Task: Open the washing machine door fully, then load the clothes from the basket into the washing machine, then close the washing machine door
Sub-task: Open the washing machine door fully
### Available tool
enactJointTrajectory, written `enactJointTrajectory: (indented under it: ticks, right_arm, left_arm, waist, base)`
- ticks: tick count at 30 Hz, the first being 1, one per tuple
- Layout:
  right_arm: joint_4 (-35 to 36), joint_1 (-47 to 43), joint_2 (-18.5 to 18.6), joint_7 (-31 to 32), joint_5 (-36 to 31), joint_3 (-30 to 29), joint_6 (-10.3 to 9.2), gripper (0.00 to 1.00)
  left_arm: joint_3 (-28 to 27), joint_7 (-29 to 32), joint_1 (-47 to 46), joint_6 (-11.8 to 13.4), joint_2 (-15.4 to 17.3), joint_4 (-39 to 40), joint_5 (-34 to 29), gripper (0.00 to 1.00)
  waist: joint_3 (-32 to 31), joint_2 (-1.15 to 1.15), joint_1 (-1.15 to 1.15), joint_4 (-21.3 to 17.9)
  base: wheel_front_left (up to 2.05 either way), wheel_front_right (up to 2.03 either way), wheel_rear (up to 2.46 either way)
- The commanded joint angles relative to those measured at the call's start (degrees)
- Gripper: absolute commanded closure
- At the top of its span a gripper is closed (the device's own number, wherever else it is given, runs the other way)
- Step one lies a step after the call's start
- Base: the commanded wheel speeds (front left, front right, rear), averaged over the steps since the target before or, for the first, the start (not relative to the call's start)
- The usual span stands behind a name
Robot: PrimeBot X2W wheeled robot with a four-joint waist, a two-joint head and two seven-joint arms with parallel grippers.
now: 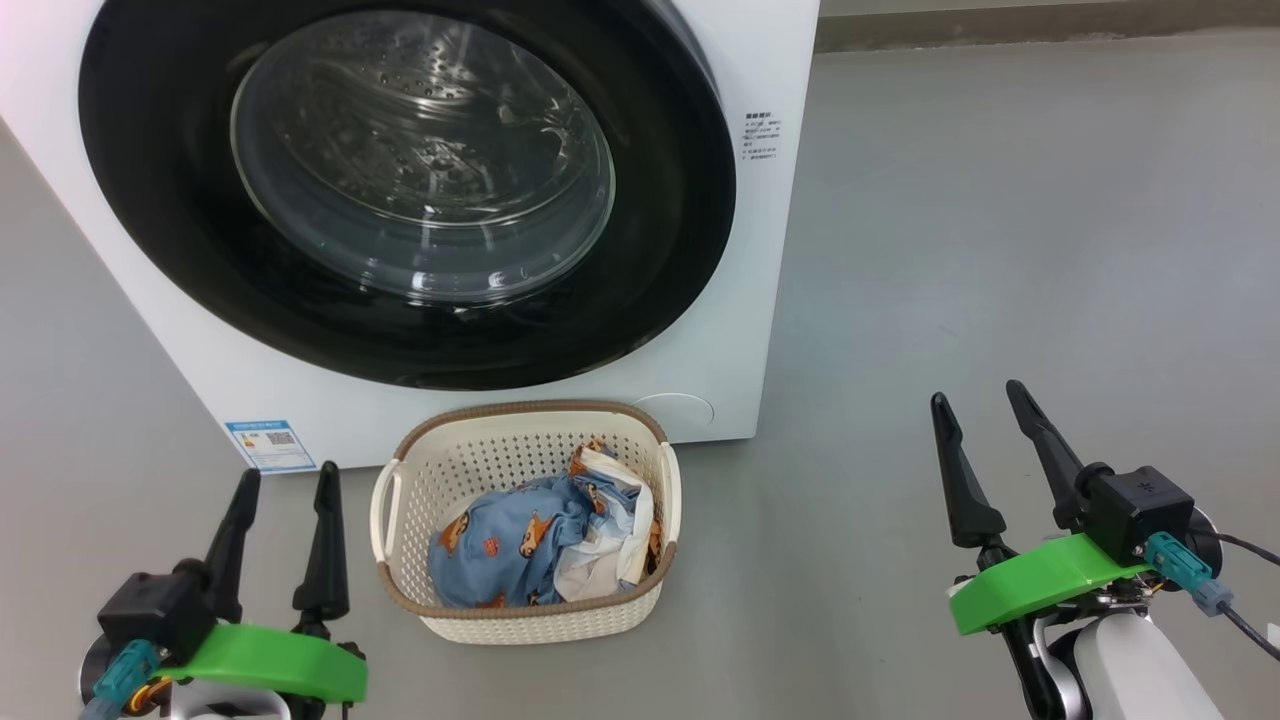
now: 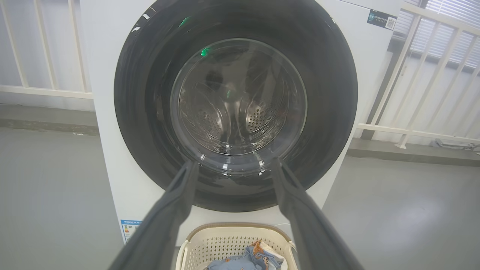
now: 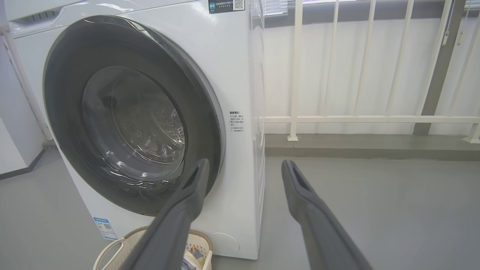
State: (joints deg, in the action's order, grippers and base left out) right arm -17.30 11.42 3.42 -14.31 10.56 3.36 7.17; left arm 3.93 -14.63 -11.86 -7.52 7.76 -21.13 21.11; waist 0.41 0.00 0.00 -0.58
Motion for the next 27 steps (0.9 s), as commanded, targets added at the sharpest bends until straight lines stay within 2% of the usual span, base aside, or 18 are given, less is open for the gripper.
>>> enactJointTrajectory:
  ticks: [1, 27]
  right_arm:
    - [1.28, 2.36, 0.24, -0.69, 0.17, 0.93, 0.32, 0.00]
    - [0.01, 6.23, 1.41, -0.69, 1.04, -1.44, 0.32, 0.00]
  left_arm:
    - [-2.05, -0.37, -2.03, 0.03, 0.89, 0.84, -0.47, 0.00]
    - [-2.01, -0.37, -2.12, 0.03, 2.18, 2.28, 1.83, 0.00]
  waist:
    - [0.12, 0.00, 0.00, 0.00]
    - [3.47, 0.00, 0.00, 1.33]
  base:
    - [0.00, 0.00, 0.00]
    - [0.00, 0.00, 0.00]
